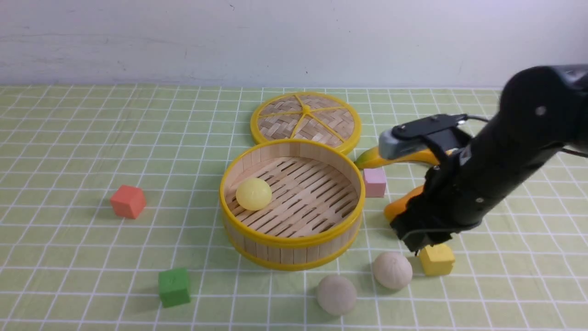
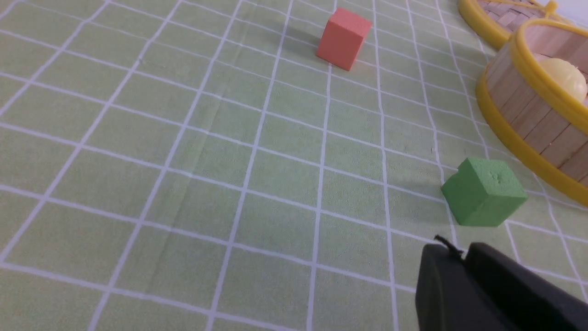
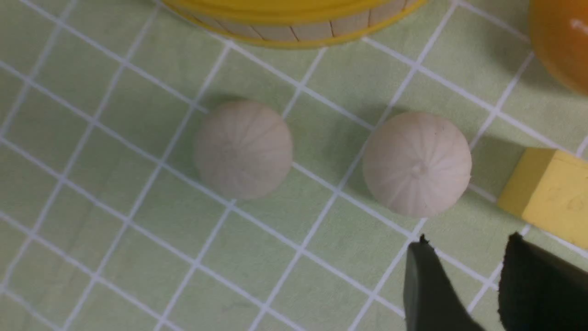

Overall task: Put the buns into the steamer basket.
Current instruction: Use the right arm to grab a steamed stuffed bun

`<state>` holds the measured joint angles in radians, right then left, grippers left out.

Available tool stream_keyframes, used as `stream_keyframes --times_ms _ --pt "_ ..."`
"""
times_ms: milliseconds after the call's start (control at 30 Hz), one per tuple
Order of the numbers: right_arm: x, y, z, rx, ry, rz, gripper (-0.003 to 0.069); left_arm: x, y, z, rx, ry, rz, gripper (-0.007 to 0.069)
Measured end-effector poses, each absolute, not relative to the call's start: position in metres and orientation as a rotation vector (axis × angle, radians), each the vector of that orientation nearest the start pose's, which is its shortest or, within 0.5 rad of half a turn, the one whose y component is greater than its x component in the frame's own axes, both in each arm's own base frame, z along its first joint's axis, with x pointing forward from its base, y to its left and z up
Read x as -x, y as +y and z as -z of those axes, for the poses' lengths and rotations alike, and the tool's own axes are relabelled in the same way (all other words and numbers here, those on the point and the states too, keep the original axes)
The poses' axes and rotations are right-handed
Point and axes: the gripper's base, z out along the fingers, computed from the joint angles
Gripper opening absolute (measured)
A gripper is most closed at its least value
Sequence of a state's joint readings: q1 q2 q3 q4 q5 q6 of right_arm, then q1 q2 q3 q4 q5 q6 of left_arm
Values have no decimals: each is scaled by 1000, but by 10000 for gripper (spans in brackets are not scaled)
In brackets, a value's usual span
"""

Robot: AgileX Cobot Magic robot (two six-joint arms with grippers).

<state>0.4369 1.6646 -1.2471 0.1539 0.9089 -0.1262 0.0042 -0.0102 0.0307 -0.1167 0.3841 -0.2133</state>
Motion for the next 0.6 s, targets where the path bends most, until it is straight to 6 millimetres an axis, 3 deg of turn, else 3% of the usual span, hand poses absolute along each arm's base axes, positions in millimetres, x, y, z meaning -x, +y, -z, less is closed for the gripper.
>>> stream_keyframes --times_ms 233,433,600 --pt "-320 181 -222 689 2810 -153 263 -52 -4 -169 278 1873 258 69" --pt "-328 183 -194 695 2876 -88 309 -52 -4 -169 278 1873 258 74" --pt "-332 184 -186 685 2877 -65 318 -52 -4 -169 278 1873 258 80"
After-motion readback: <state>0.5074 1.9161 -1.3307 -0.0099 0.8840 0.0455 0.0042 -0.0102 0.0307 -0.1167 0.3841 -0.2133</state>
